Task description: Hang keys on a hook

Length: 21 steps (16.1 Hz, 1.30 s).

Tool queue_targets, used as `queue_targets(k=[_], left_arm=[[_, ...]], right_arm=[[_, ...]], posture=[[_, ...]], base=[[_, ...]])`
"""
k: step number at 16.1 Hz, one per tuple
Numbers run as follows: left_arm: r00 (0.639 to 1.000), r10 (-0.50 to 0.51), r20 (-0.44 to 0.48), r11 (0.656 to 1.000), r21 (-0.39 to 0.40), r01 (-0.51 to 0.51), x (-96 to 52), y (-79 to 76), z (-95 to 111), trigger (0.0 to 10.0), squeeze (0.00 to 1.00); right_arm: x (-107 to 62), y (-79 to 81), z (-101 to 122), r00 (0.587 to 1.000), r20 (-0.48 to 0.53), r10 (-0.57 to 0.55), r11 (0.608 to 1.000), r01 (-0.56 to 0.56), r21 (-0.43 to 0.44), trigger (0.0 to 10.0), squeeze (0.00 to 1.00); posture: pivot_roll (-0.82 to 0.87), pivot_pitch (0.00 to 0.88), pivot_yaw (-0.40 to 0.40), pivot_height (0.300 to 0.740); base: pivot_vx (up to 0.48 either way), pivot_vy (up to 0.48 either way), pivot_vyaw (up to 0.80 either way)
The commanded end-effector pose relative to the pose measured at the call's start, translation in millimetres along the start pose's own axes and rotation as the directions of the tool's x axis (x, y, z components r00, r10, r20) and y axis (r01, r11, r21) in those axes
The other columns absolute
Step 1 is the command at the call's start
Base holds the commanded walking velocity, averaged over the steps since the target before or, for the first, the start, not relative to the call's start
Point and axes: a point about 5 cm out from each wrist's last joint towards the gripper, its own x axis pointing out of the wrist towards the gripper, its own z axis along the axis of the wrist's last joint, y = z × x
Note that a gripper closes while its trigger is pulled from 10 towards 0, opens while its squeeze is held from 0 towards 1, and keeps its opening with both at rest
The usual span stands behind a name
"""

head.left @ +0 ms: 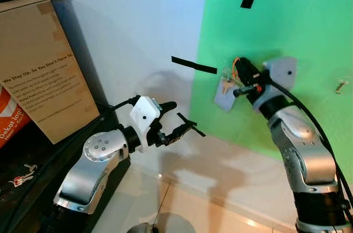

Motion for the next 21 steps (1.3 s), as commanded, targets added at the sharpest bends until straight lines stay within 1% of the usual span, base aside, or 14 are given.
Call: queue_targets(k=[1,4,7,11,13,15,16,17,19,21], left_arm=[[1.000,-0.007,-0.007,1.000,0.026,0.007,1.2,1.4,1.7,10.0,0.00],[1.000,-0.007,-0.008,1.000,0.029,0.008,1.0,1.9,2.0,10.0,0.00],[1.000,-0.011,-0.007,0.999,0.030,0.011,1.5,2.3,2.1,10.0,0.00],[1.000,-0.008,-0.008,0.999,0.034,0.008,1.2,3.2,2.4,10.0,0.00],[1.000,-0.008,-0.009,0.999,0.036,0.009,1.2,3.6,2.4,10.0,0.00],[1.000,-0.011,-0.009,0.999,0.037,0.011,1.5,3.8,2.8,10.0,0.00],[1.000,-0.012,-0.009,0.999,0.038,0.012,1.6,4.0,2.9,10.0,0.00],[1.000,-0.013,-0.011,0.999,0.039,0.014,1.6,4.1,2.8,10.0,0.00],[1.000,-0.014,-0.012,0.999,0.041,0.015,1.7,4.6,3.0,10.0,0.00],[1.000,-0.015,-0.014,0.999,0.042,0.016,1.5,5.0,3.1,10.0,0.00]], right_arm=[[-4.1,-11.2,-7.4,0.998,-0.036,-0.043,0.999,0.043,-0.002,10.0,0.00],[-11.5,-19.2,-8.9,0.997,-0.015,-0.075,0.997,0.075,-0.002,10.0,0.00],[-17.8,-18.8,-14.4,0.997,-0.017,-0.077,0.997,0.077,0.003,10.0,0.00],[-28.0,-19.4,-22.1,0.995,-0.001,-0.097,0.994,0.097,0.041,10.0,0.00],[-33.8,-15.9,-27.5,0.997,0.003,-0.081,0.996,0.081,0.046,10.0,0.00],[-38.2,-12.3,-34.5,0.998,-0.013,-0.055,0.998,0.055,0.030,10.0,0.00],[-39.6,-9.9,-38.2,0.999,-0.029,-0.037,0.999,0.037,-0.001,10.0,0.00],[-40.6,-7.3,-42.4,0.999,-0.047,-0.016,0.998,0.013,-0.056,10.0,0.00],[-39.3,-6.6,-42.5,0.999,-0.051,-0.019,0.997,0.015,-0.077,10.0,0.00],[-36.0,-5.1,-37.0,1.000,-0.027,-0.015,0.996,0.013,-0.093,10.0,0.00]], posture=[[-0.12,0.000,0.002,0.740],[-0.12,0.000,0.005,0.740],[-0.13,0.000,0.008,0.740],[-0.12,0.000,0.009,0.740],[-0.12,0.000,0.012,0.740],[-0.12,0.000,0.016,0.740],[-0.12,0.000,0.018,0.740],[-0.12,0.000,0.019,0.740],[-0.12,0.000,0.021,0.740],[-0.12,0.000,0.023,0.740]], base=[[0.000,0.000,0.00],[0.000,0.000,0.00],[0.000,0.000,0.00],[0.000,0.000,0.00],[0.000,0.000,0.00],[0.000,0.000,0.00],[0.000,0.000,0.00],[0.000,0.000,0.00],[0.000,0.000,0.00],[0.000,0.000,0.00]])
